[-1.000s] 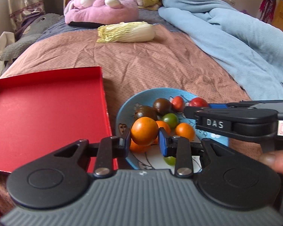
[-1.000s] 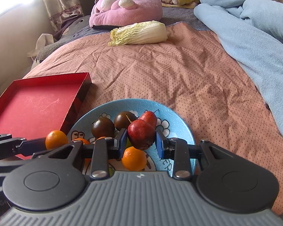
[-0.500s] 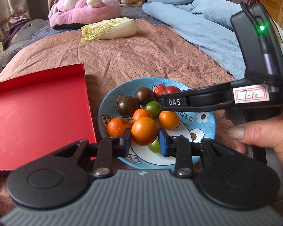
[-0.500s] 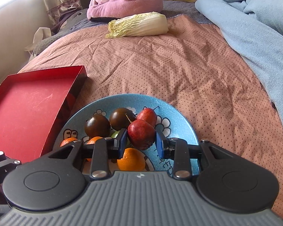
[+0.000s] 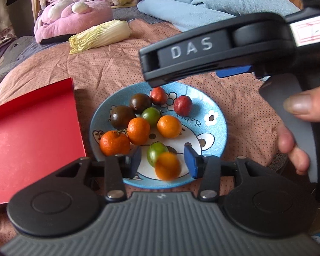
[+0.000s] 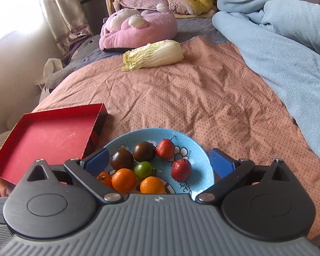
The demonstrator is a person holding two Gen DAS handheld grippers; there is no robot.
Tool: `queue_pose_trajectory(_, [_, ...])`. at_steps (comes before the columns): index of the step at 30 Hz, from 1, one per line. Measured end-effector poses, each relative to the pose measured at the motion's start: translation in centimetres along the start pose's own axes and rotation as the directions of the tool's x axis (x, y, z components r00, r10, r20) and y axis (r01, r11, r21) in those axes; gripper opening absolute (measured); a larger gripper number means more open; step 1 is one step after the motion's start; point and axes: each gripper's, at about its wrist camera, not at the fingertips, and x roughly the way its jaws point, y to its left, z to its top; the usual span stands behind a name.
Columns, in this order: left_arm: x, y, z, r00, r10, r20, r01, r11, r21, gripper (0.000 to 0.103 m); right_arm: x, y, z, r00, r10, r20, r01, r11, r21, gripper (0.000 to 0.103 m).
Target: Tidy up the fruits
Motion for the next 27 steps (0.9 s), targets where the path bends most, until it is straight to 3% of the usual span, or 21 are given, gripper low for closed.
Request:
queue_pose_trajectory(6, [-0.6,-0.1,0.0,0.999,0.033,0.004,-0.033,0.999,0.003,0.053,-4.6,-2.2,-0.6,0.999,0.006,0.047,-0.008,0.999,0.043,0.103])
queue_pose_trajectory(8, [-0.9,0.3,0.1,0.999,0.047,0.001,-0.047,0.999,-0.016,0.065,-6.0,-3.2,-1.3,0.999,0.003,0.041,-0.005,0.999,0.052,0.103])
queue_pose_trajectory(9, [-1.3,0.5,0.1,0.998,0.060,0.016,-0.060,0.998,-0.028,0.080,-6.7,-3.8,-1.9,0.999,-0.004,0.032,0.003,0.999,0.053,0.103])
queue_pose_trajectory(10, [-1.7,0.7,0.1,0.997,0.072,0.037,-0.070,0.997,-0.038,0.086,-7.2,-4.3,-2.4,1.000,-0.012,0.021,0.011,0.998,0.054,0.103])
queue_pose_trajectory(14, [-3.2,1.1,0.1,0.987,0.128,0.096,-0.122,0.991,-0.060,0.086,-8.7,-6.0,-5.1,0.998,-0.034,-0.055,0.037,0.998,0.059,0.103])
queue_pose_trajectory(22, [-3.8,1.2,-0.5,0.992,0.122,0.035,-0.117,0.987,-0.114,0.086,-8.8,-5.0,-9.8,0.978,0.005,-0.206,-0.005,1.000,-0.002,0.103])
queue_pose_trajectory(27, [-4.7,1.3,-1.1,0.986,0.169,-0.008,-0.168,0.972,-0.166,0.086,-8.4,-2.6,-10.8,0.965,0.028,-0.263,-0.055,0.994,-0.097,0.103])
